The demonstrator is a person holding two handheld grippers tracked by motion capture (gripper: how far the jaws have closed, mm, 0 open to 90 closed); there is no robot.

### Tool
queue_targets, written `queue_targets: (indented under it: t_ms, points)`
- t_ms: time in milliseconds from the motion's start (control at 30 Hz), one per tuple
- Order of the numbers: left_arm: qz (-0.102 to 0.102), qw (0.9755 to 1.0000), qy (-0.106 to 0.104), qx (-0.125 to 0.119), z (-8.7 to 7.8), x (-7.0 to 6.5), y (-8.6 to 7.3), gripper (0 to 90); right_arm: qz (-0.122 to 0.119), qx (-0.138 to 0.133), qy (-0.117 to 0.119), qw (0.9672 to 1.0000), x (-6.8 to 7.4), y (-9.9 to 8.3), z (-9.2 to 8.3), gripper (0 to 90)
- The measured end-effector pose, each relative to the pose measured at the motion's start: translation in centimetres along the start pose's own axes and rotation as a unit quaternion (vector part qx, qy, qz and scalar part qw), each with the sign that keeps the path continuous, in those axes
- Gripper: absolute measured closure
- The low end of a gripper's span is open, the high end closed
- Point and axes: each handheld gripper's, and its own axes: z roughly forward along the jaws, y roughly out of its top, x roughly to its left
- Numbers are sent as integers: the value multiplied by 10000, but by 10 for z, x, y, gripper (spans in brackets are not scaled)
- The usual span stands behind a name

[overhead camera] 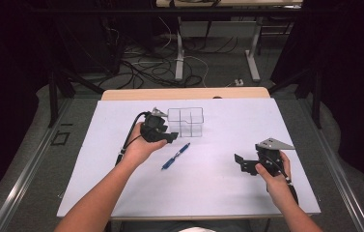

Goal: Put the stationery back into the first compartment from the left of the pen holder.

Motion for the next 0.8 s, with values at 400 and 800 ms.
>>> queue_targets:
  t_ms: [400,800]
  points:
    - [-198,9996,-101,155,15,0,5,496,63,29,37,10000,-3,-1,1,66]
    - [-200,9977,-182,614,35,-1,5,538,104,81,50,9999,-5,-2,0,67]
